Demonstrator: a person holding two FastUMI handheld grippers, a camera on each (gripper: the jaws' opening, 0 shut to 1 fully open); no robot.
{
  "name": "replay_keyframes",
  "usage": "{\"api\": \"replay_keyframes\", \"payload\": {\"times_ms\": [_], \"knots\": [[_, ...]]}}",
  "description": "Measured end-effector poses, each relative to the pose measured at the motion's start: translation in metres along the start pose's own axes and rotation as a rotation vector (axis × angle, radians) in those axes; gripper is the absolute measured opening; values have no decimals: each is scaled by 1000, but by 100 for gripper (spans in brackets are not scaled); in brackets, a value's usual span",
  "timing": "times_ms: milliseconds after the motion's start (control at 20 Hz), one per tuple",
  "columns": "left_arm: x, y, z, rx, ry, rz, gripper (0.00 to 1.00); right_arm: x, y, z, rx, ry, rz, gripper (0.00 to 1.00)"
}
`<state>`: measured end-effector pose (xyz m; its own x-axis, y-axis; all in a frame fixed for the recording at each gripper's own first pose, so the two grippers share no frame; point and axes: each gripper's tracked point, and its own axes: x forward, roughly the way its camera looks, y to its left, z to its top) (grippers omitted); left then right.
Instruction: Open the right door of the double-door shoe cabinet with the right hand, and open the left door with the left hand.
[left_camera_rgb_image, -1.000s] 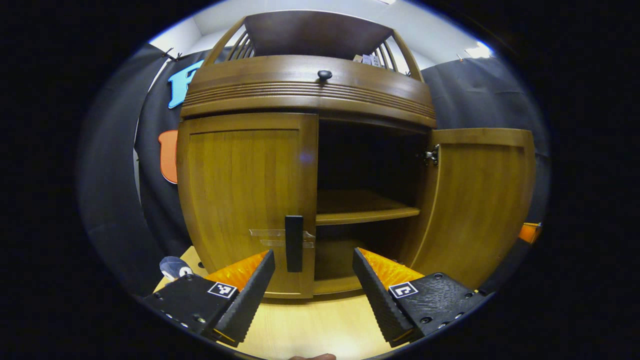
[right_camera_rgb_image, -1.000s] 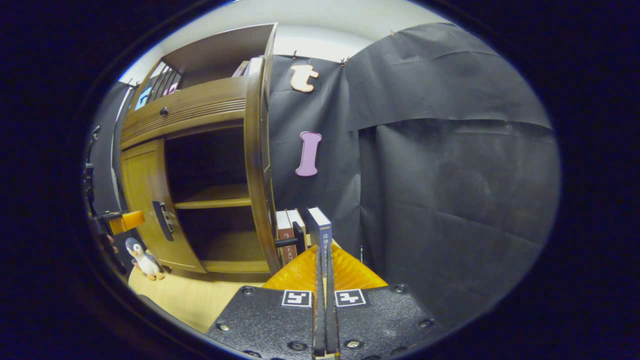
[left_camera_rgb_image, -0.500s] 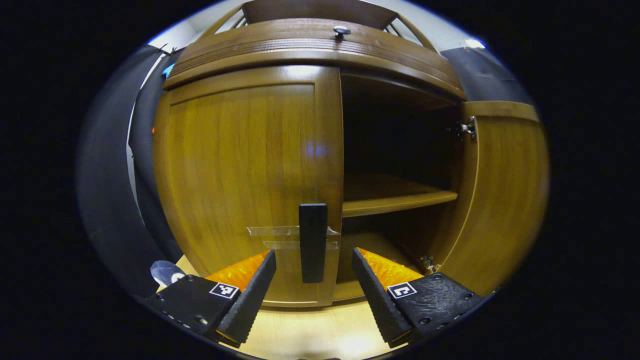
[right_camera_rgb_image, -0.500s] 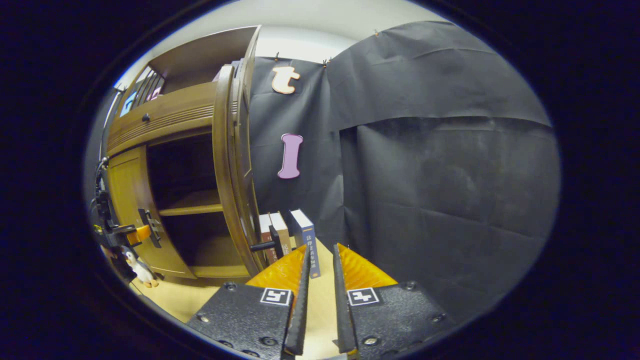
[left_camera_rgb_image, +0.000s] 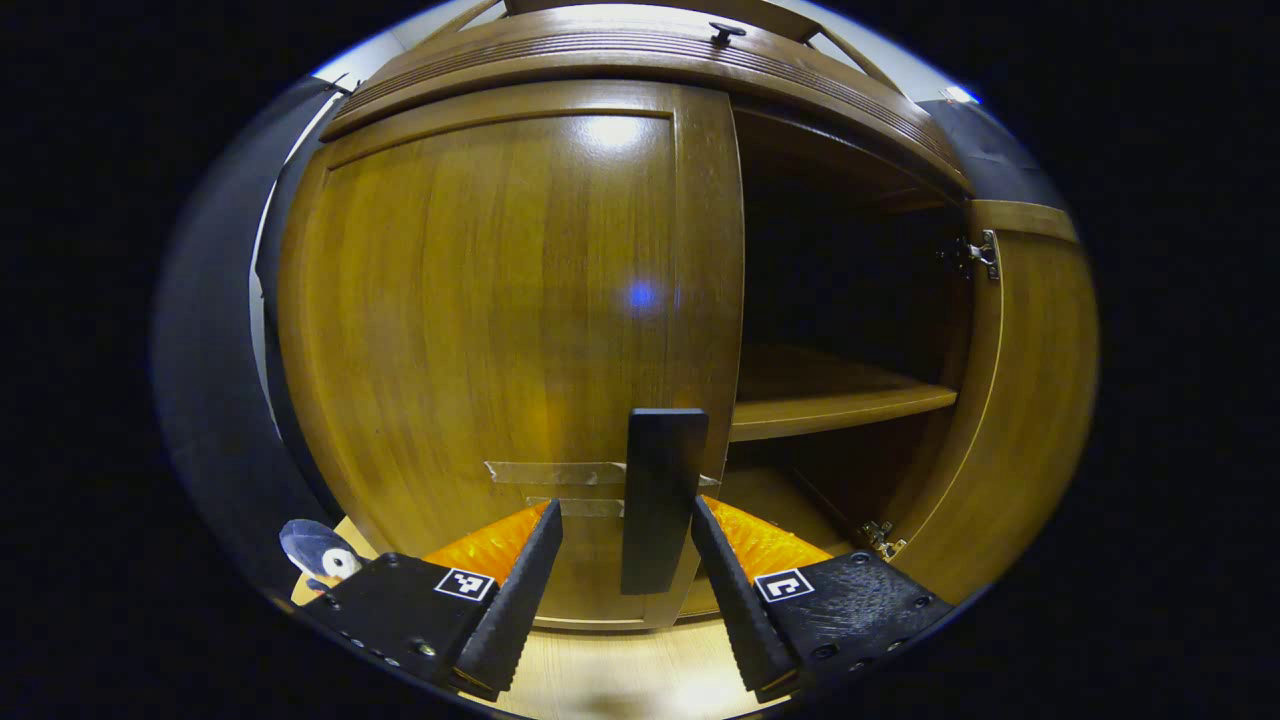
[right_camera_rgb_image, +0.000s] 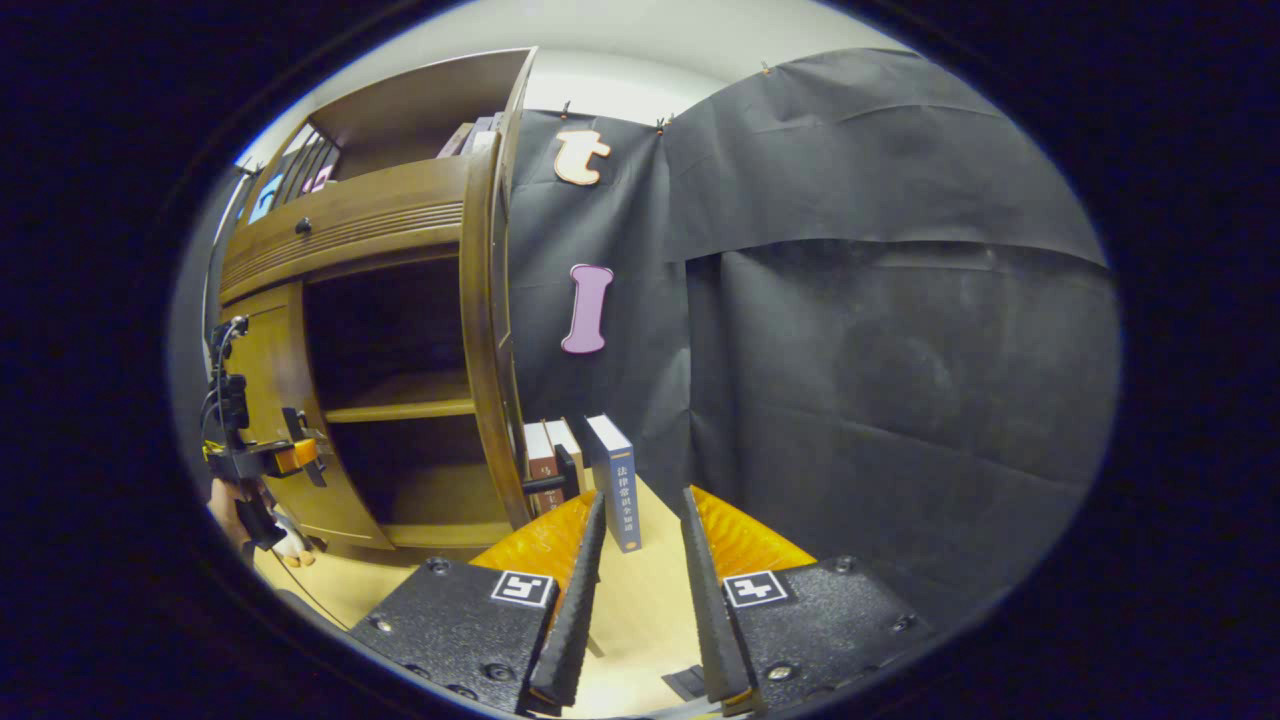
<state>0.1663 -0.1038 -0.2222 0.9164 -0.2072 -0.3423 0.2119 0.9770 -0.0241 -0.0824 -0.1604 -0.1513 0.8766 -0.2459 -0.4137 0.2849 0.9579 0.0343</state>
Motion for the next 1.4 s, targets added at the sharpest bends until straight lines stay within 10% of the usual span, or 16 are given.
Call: {"api": "replay_keyframes", "payload": {"times_ms": [450,550,1400], "knots": [[18,-11,-6,29,7,-57,48,-17,11,-7,-6,10,10,50],[14,-14,-3,25,-1,-51,29,-22,13,-6,-12,4,12,50],[-17,-8,-12,15,0,-12,36,-20,68,-10,-121,16,156,50]]}}
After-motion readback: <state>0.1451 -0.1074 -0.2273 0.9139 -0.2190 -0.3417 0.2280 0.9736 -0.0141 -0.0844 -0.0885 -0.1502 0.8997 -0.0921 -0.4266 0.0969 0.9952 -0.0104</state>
